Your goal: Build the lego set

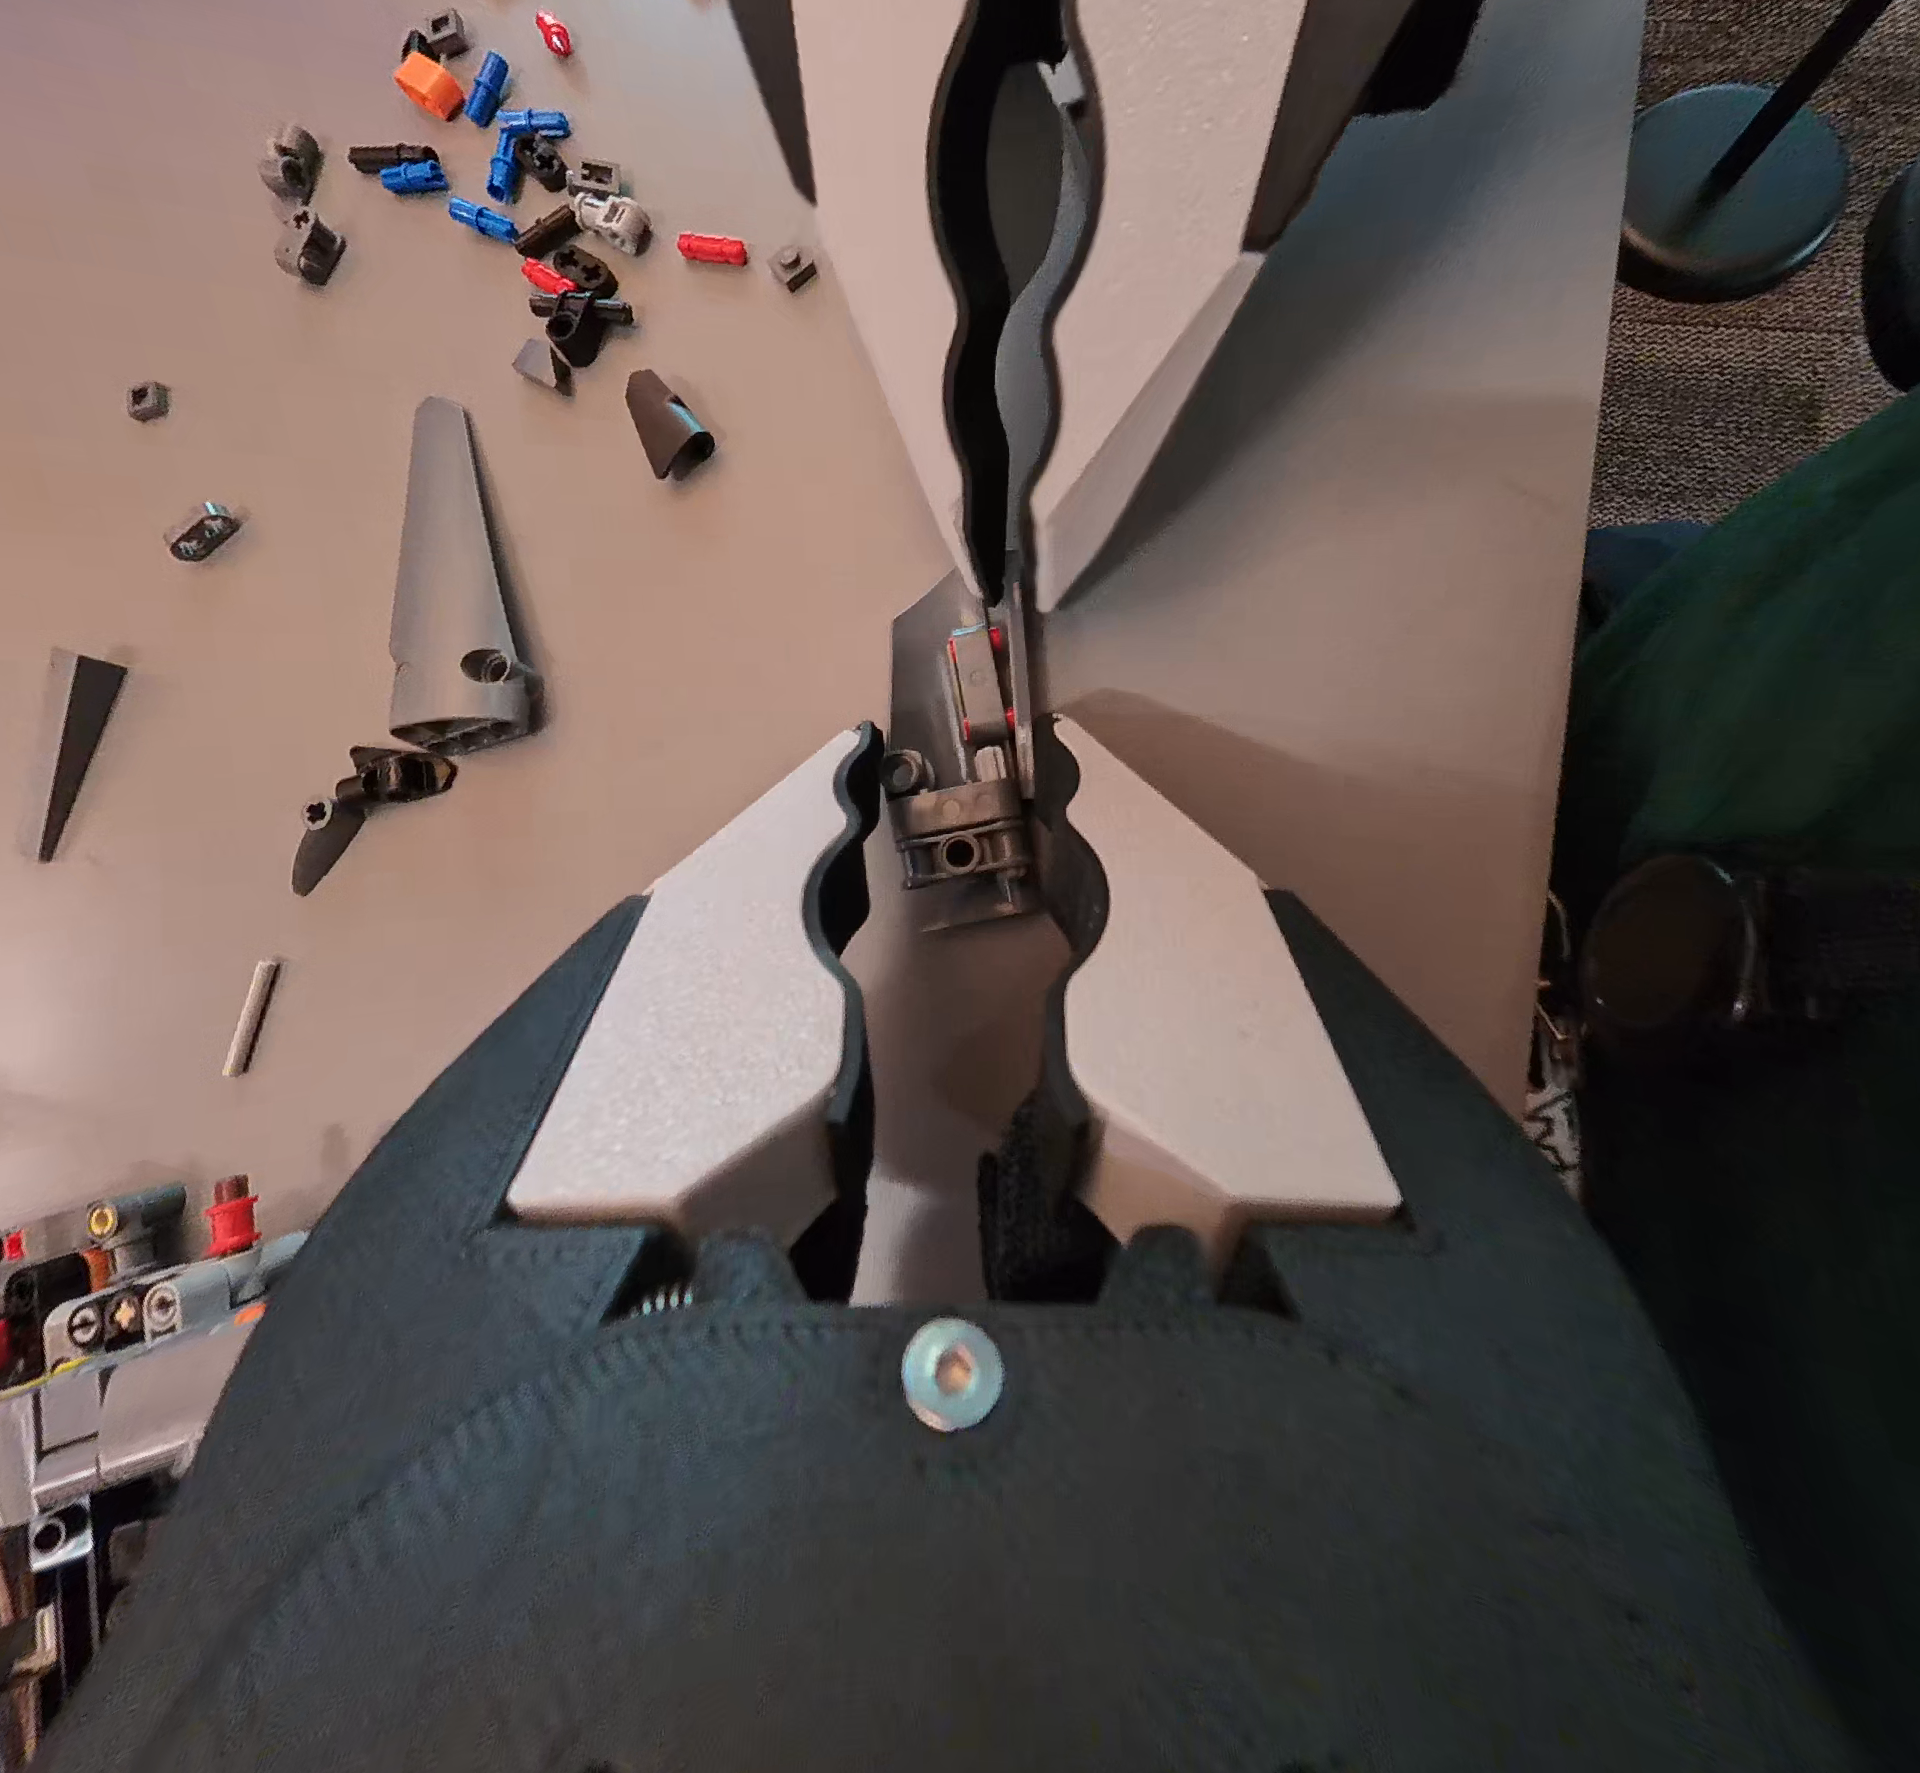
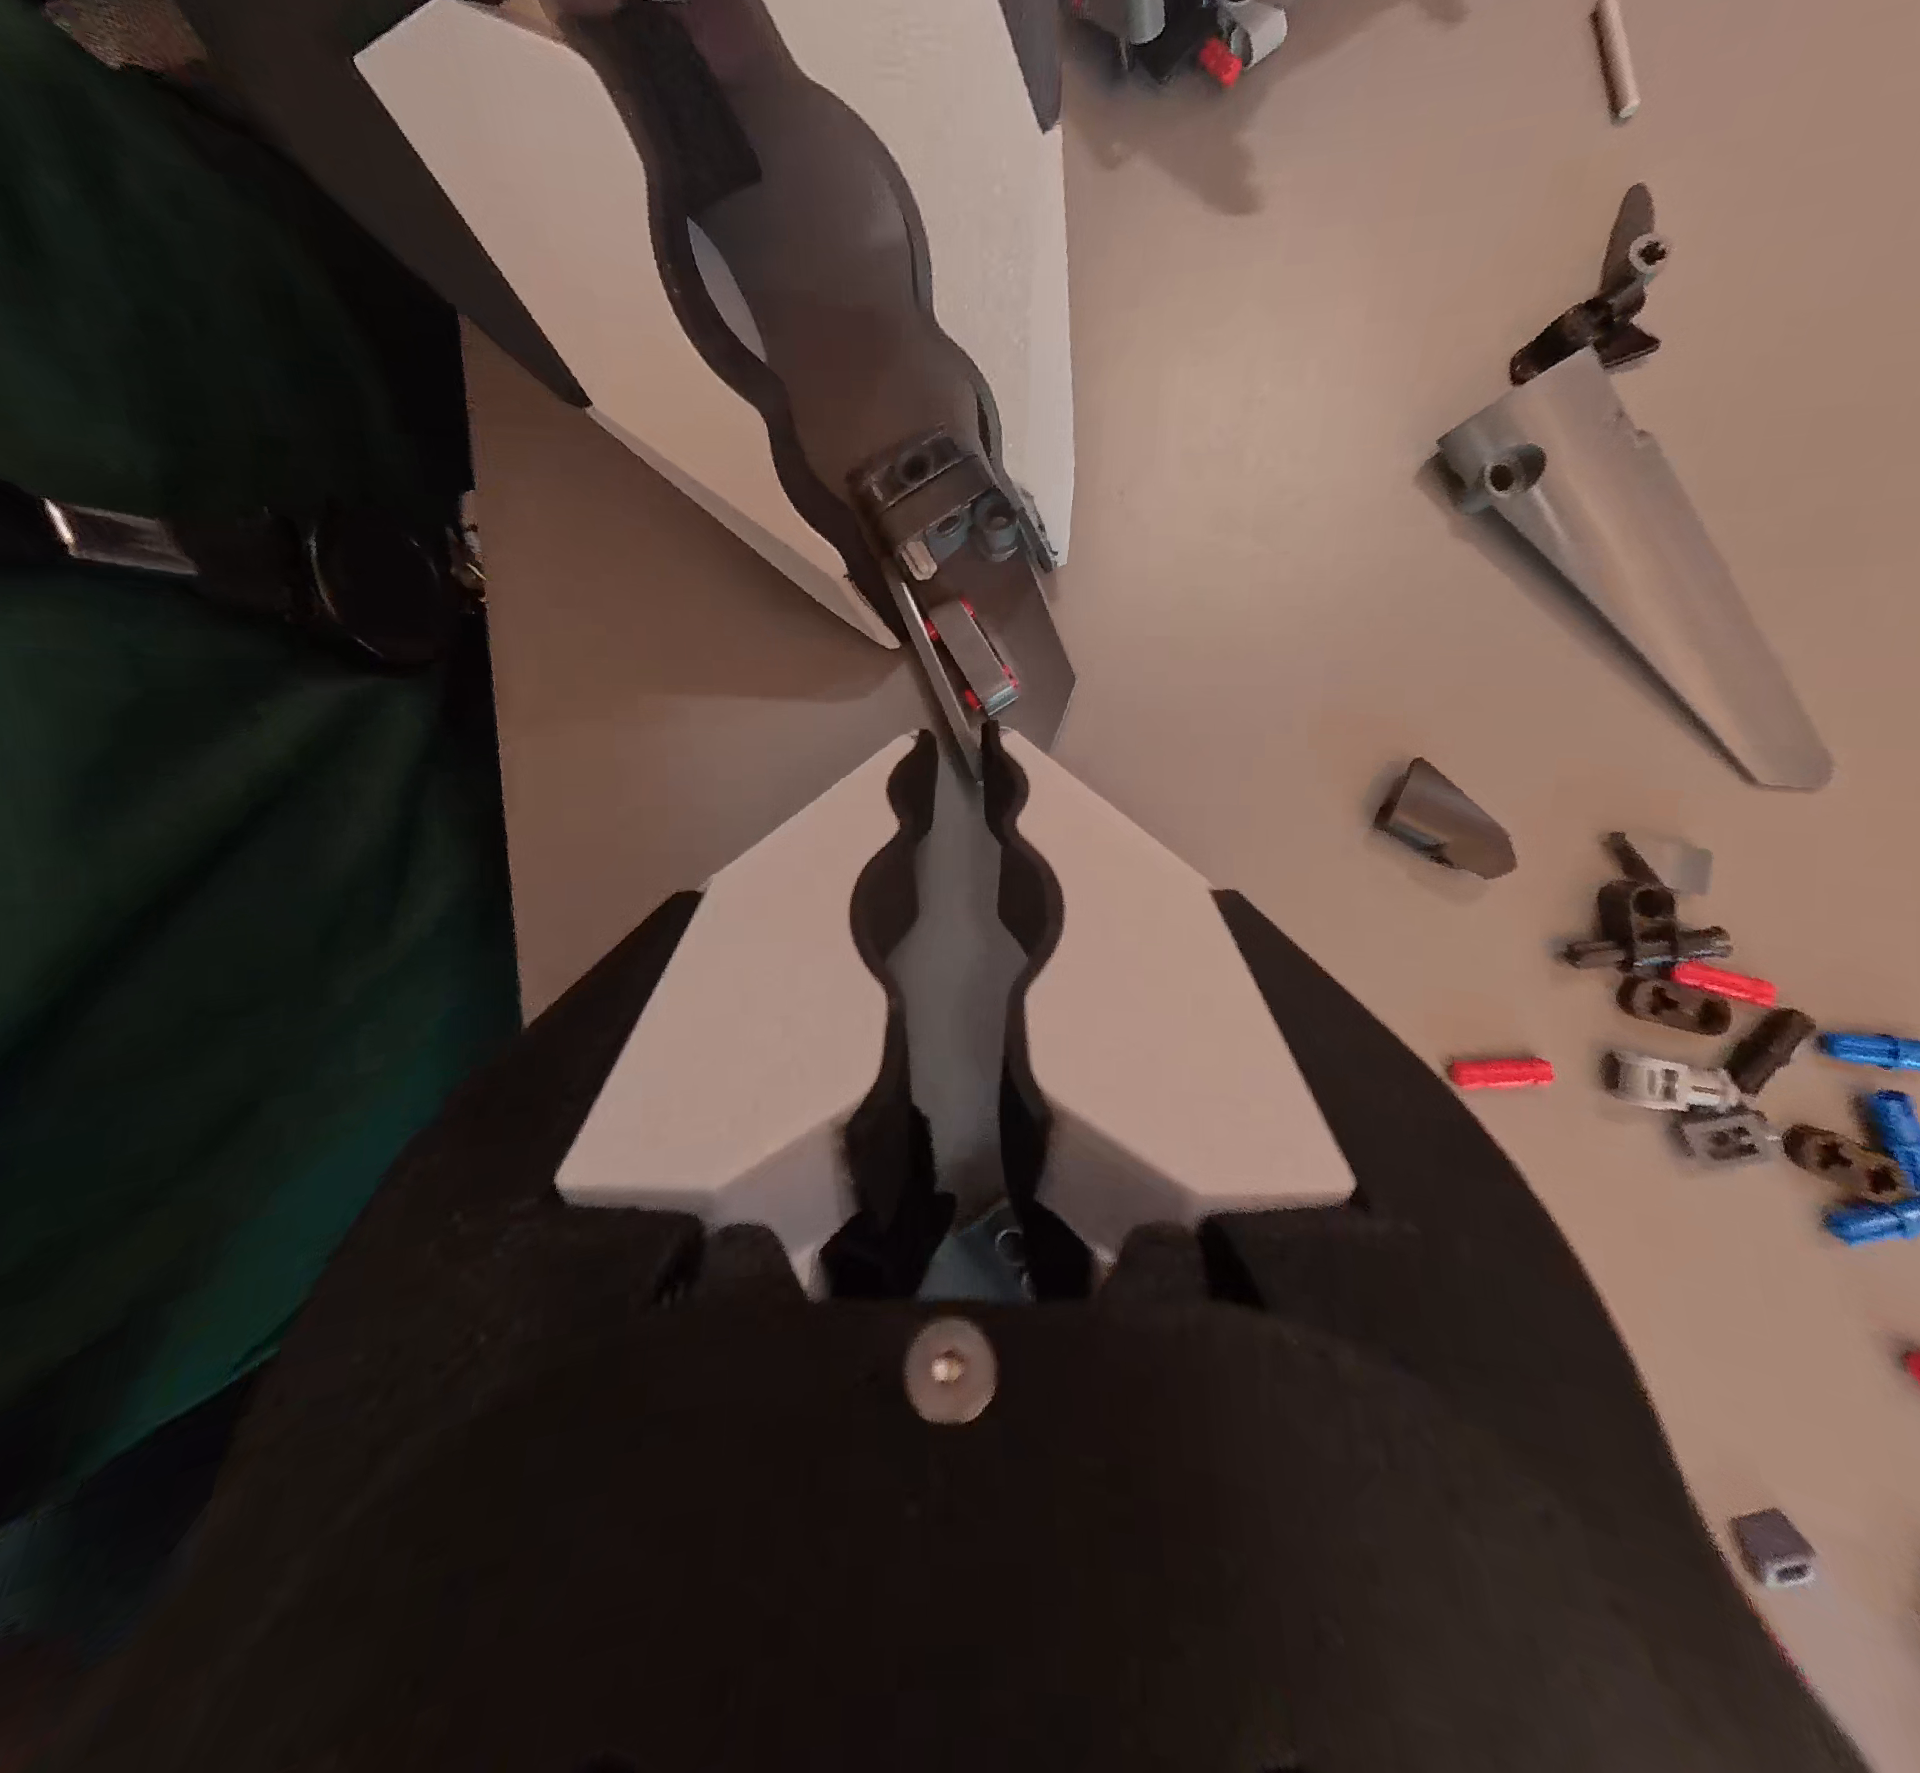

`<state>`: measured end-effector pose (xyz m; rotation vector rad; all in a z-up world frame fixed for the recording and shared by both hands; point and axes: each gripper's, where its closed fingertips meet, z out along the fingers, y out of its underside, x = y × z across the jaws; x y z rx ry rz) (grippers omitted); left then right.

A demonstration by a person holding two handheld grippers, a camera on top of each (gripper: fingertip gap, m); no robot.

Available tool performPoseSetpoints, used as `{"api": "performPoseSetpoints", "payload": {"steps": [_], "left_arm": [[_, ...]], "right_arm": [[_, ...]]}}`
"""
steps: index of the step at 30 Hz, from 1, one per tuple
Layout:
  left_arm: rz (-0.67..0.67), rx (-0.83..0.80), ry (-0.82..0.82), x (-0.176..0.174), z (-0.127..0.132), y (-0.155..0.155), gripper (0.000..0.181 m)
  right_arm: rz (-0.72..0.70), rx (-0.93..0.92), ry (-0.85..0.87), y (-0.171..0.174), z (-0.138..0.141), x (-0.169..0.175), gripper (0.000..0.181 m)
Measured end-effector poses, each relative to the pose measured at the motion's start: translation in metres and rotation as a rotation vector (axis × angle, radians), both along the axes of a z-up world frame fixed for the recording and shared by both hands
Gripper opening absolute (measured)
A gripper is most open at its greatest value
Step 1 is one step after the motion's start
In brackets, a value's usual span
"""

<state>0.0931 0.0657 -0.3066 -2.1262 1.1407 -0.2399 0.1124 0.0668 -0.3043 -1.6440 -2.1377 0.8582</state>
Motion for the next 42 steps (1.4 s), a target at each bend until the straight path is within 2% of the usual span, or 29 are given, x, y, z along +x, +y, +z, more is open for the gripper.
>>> {"api": "performPoseSetpoints", "payload": {"steps": [1, 15, 33, 42], "left_arm": [[-0.004, 0.000, 0.000, 0.0007, -0.0001, 0.0002, 0.027], [-0.045, -0.008, 0.015, 0.0009, 0.0000, 0.0013, 0.030], [-0.066, -0.012, 0.028, 0.0029, -0.0003, 0.0037, 0.027], [-0.080, -0.034, 0.039, 0.0048, 0.0005, 0.0048, 0.042]], "right_arm": [[-0.003, 0.017, 0.008, 0.0020, -0.0005, 0.0000, 0.003], [0.040, -0.023, -0.013, -0.0007, -0.0004, 0.0063, 0.001], [0.012, 0.002, -0.009, 0.0056, -0.0005, 0.0039, 0.002], [0.019, -0.017, -0.022, 0.0049, -0.0007, 0.0060, 0.001]]}}
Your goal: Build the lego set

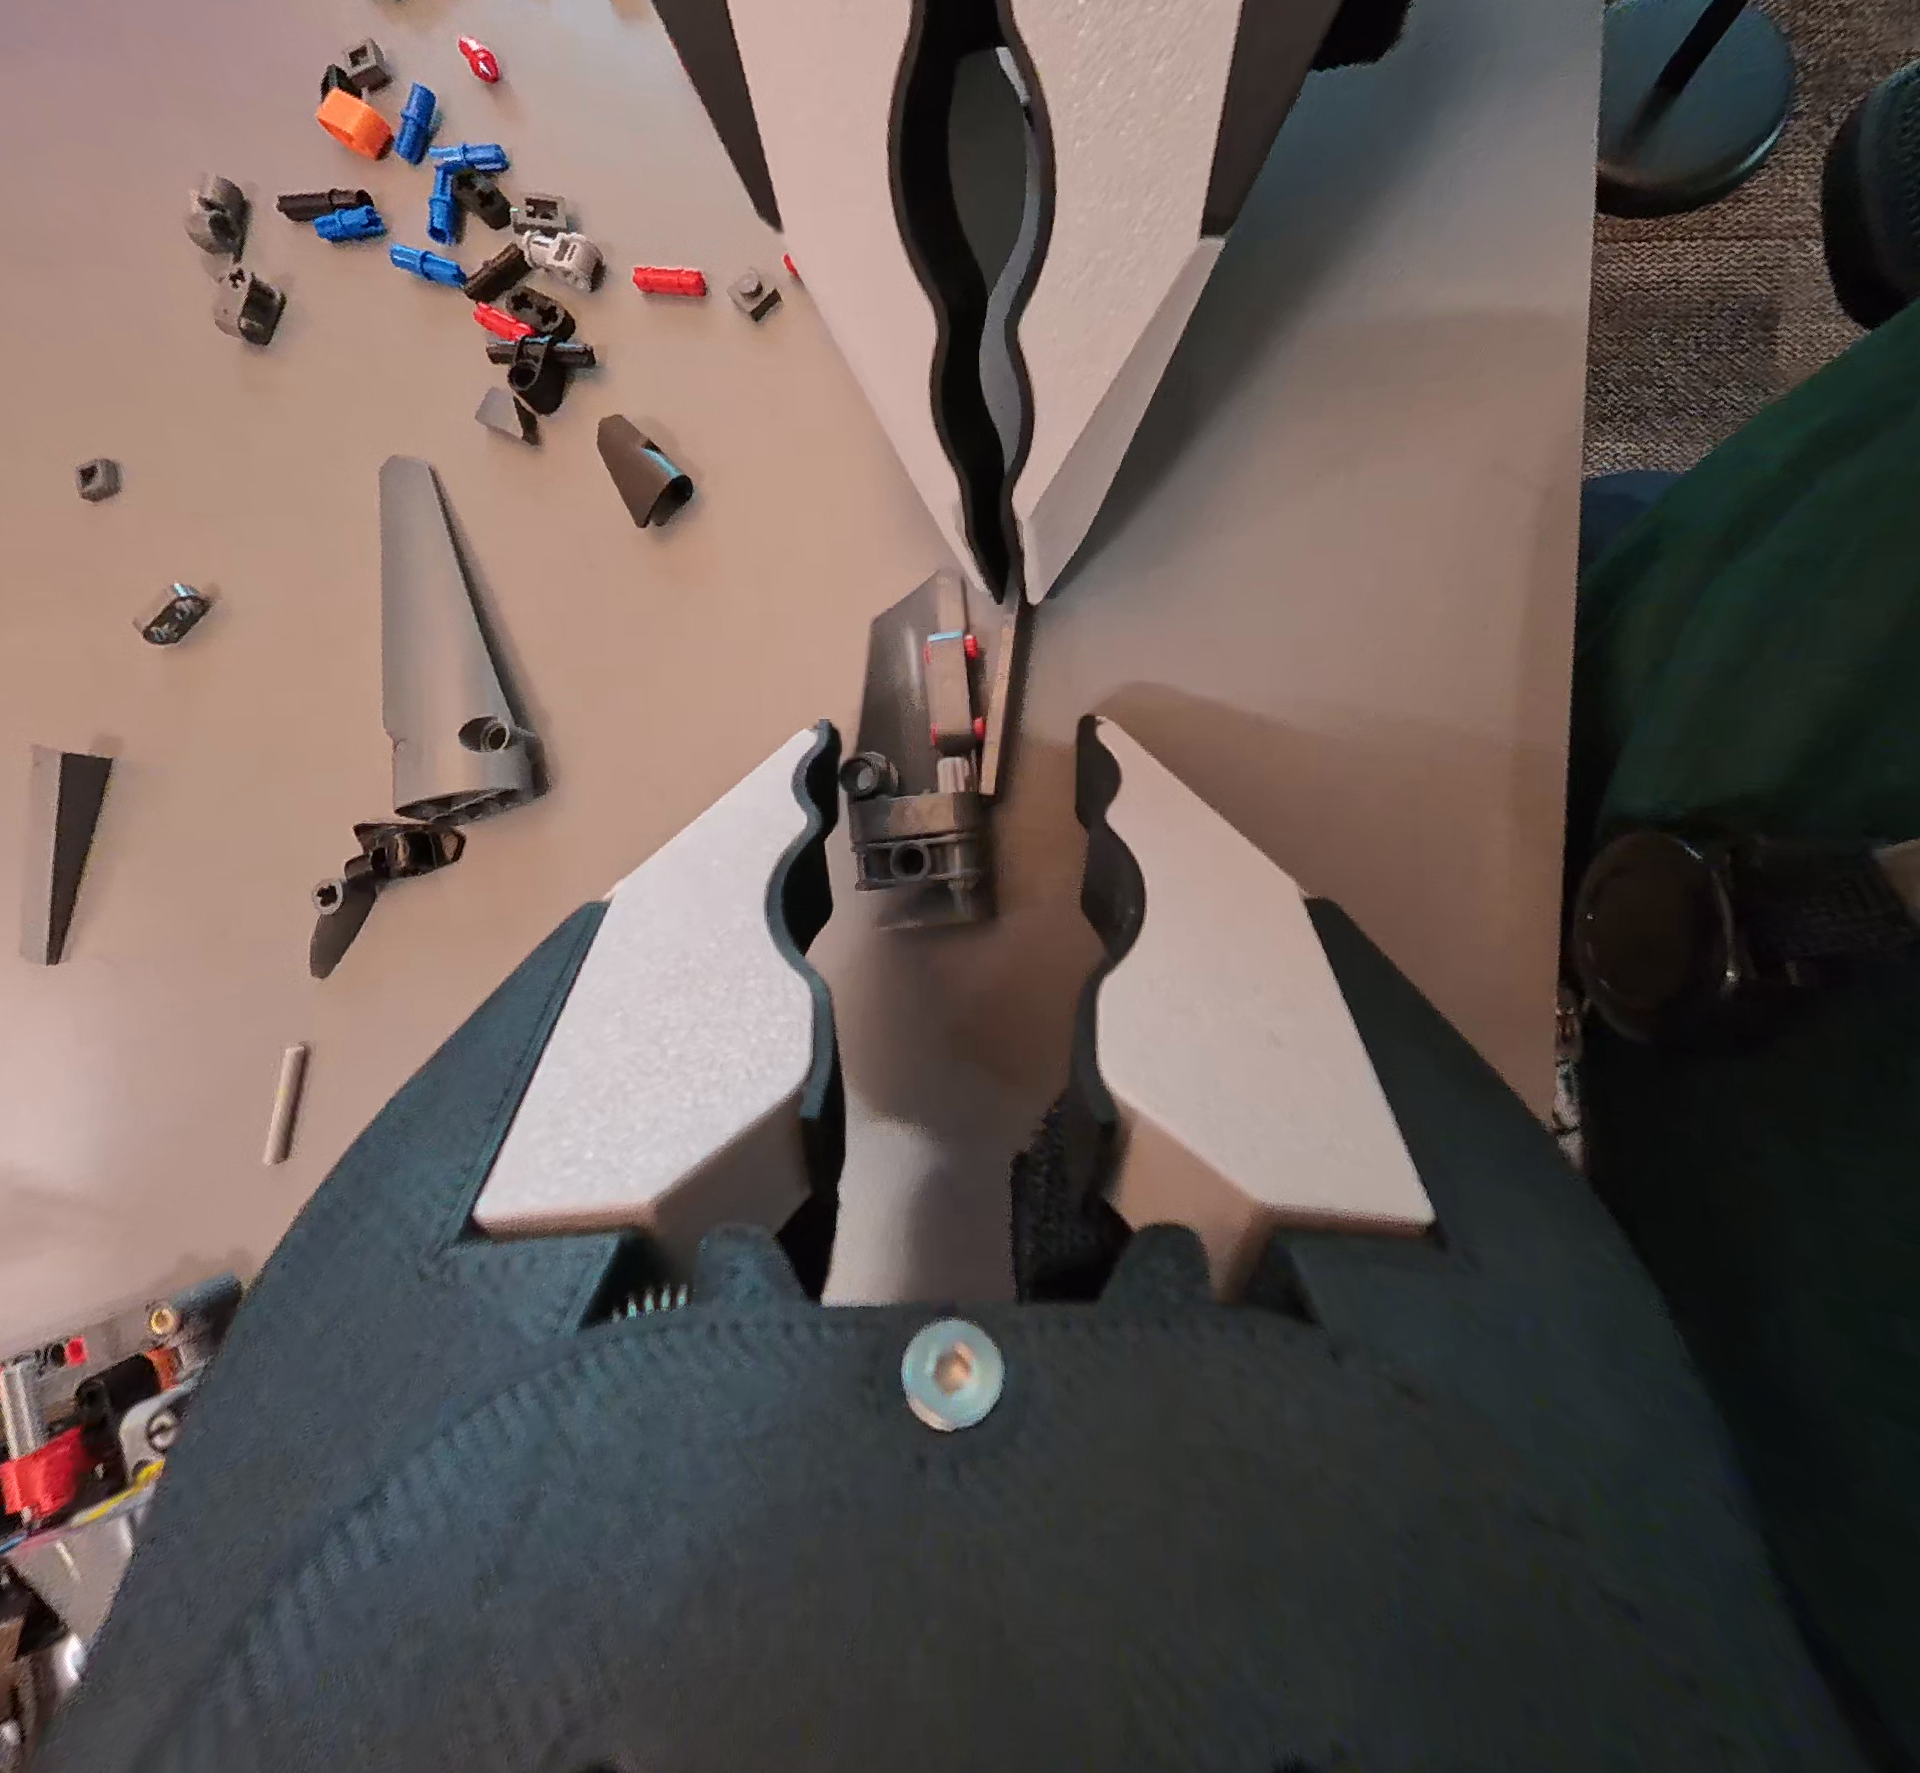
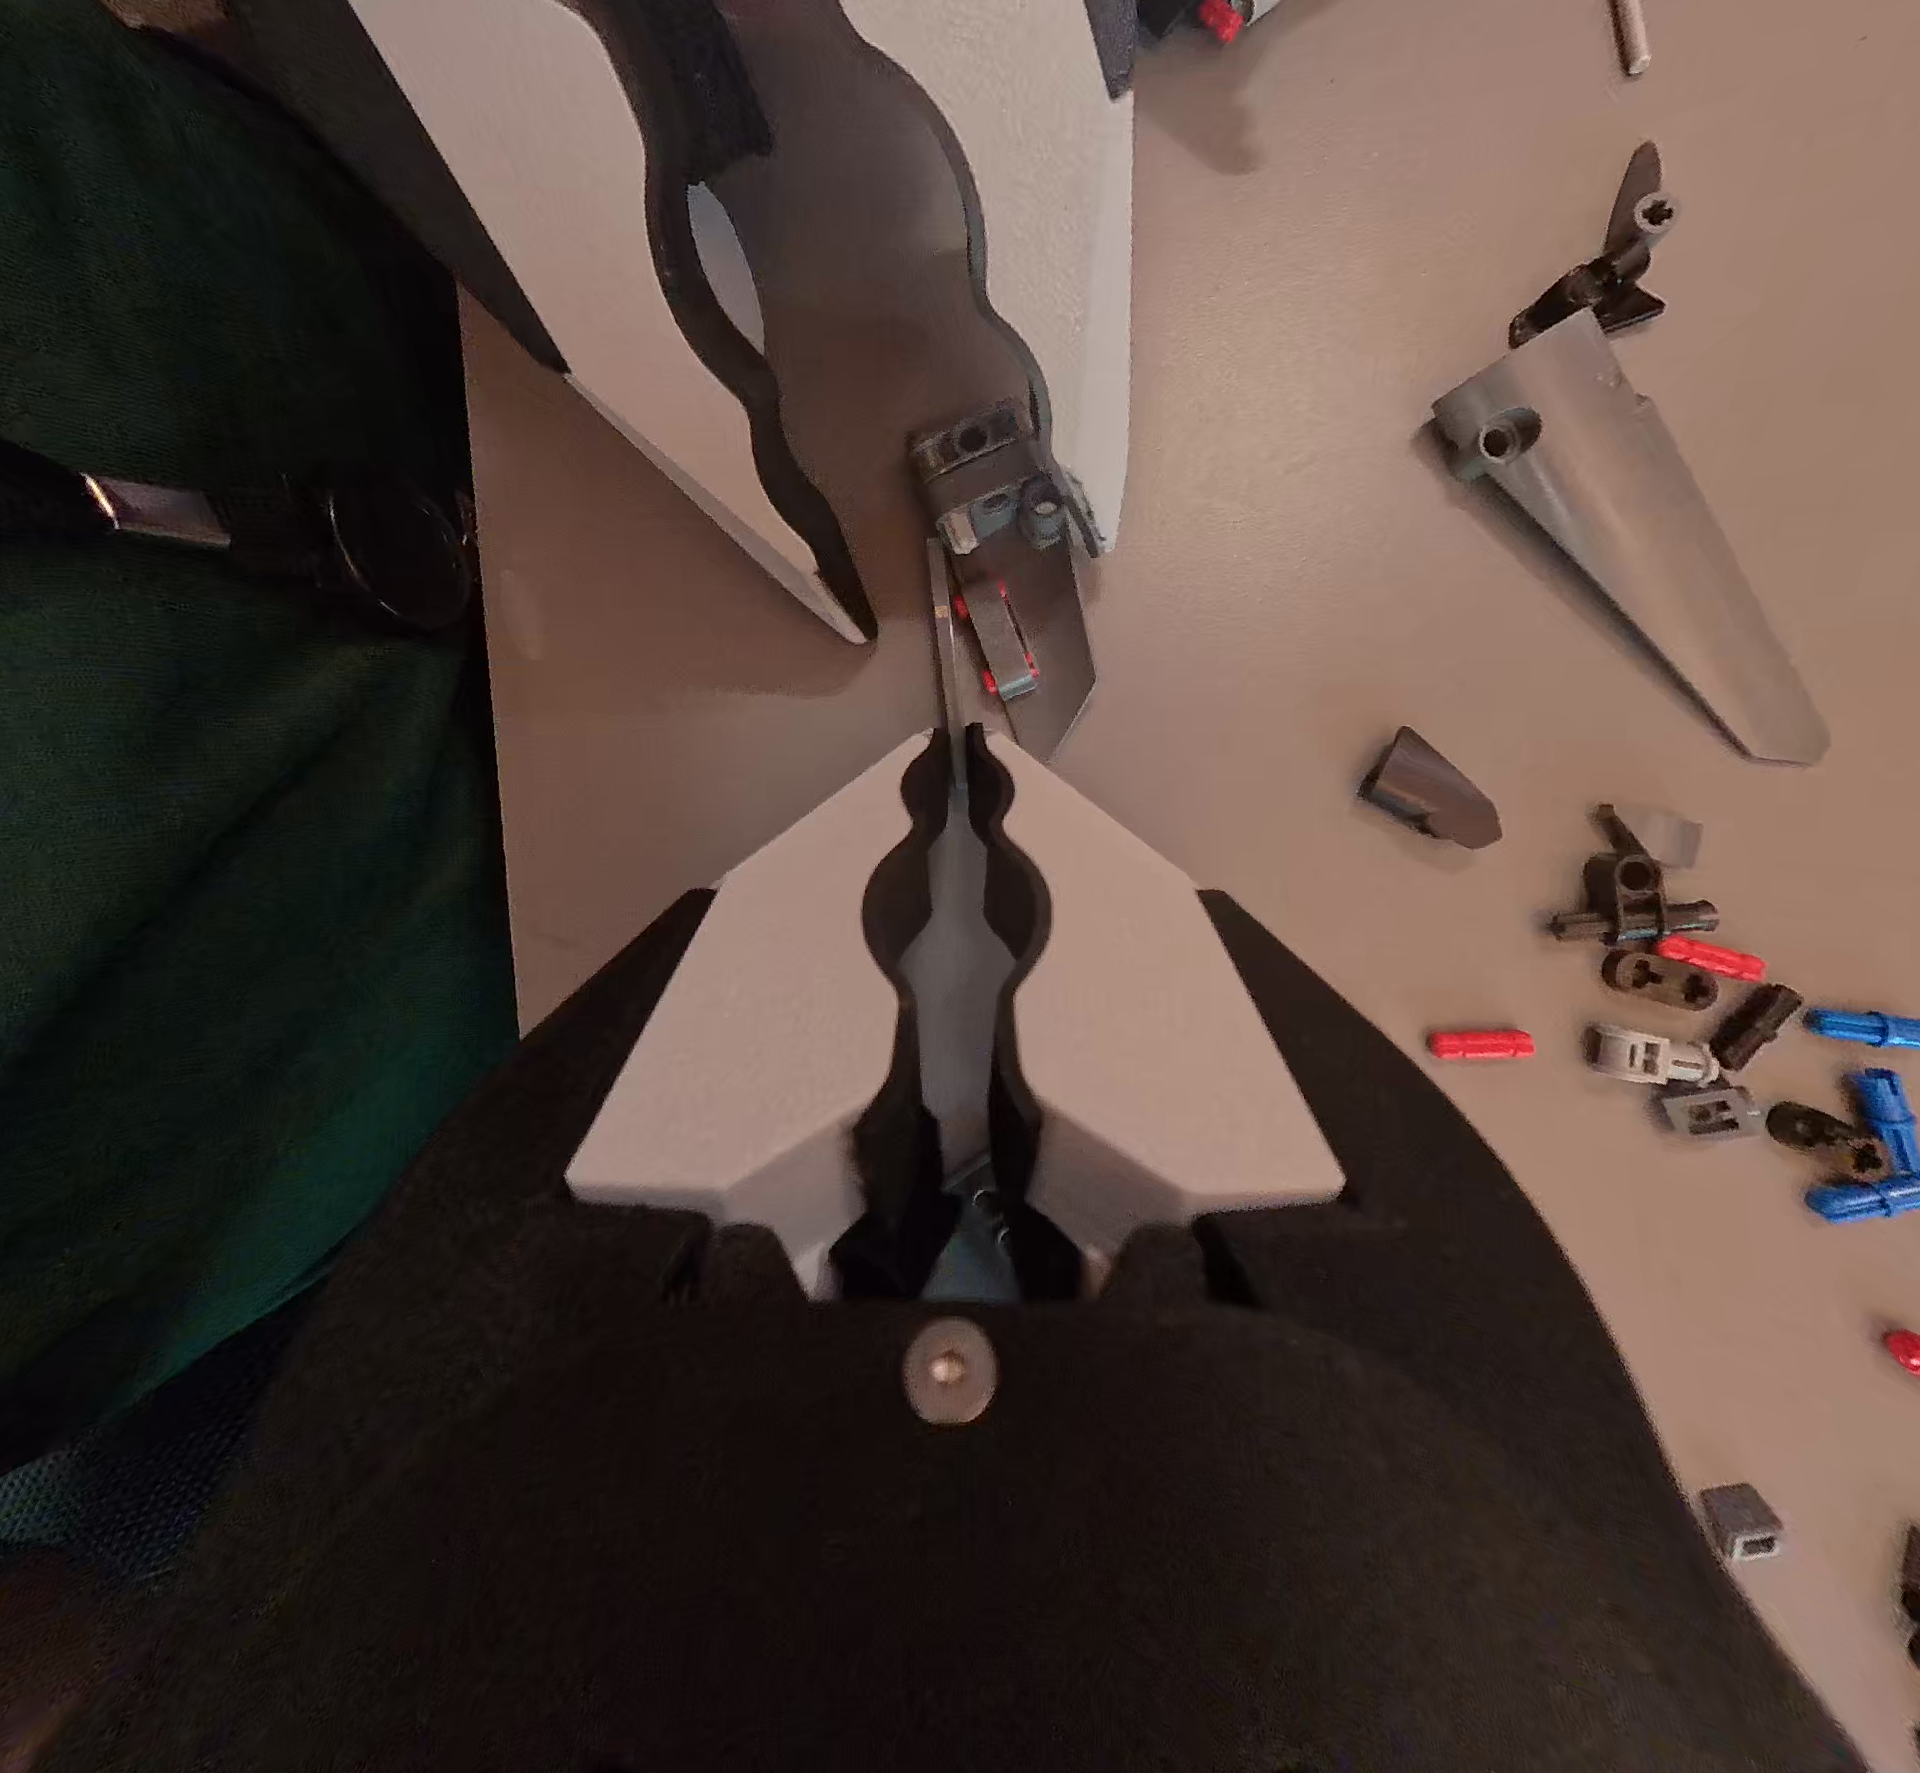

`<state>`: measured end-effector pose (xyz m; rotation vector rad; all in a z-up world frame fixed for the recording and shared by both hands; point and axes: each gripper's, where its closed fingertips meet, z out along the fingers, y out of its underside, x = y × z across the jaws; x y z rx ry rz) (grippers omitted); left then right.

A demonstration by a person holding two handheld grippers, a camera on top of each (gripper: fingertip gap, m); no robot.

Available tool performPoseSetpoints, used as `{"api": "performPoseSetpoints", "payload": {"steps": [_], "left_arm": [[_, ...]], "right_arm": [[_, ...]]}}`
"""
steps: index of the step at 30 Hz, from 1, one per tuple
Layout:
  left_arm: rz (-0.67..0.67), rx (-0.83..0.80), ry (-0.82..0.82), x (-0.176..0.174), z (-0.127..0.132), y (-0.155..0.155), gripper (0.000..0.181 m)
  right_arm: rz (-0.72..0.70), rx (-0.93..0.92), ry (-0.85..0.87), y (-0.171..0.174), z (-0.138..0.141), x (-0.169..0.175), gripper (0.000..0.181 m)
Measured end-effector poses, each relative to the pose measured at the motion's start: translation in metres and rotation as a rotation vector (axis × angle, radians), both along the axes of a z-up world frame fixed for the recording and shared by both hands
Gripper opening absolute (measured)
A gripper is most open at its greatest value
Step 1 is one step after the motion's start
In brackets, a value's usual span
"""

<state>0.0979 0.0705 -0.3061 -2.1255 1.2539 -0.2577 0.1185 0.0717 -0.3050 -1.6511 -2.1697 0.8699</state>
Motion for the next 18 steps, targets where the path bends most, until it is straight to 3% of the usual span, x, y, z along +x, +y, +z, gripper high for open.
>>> {"api": "performPoseSetpoints", "payload": {"steps": [6, 12, 18], "left_arm": [[-0.018, -0.015, 0.026, 0.0013, 0.0000, 0.0022, 0.047], [-0.034, -0.021, 0.048, 0.0016, -0.0012, 0.0047, 0.026], [-0.037, -0.012, 0.051, 0.0022, -0.0013, 0.0048, 0.024]], "right_arm": [[-0.001, -0.009, -0.002, 0.0000, -0.0001, 0.0001, 0.001], [-0.001, -0.012, -0.005, 0.0007, 0.0000, -0.0008, 0.001], [-0.016, -0.007, -0.004, 0.0033, 0.0003, -0.0019, 0.001]]}}
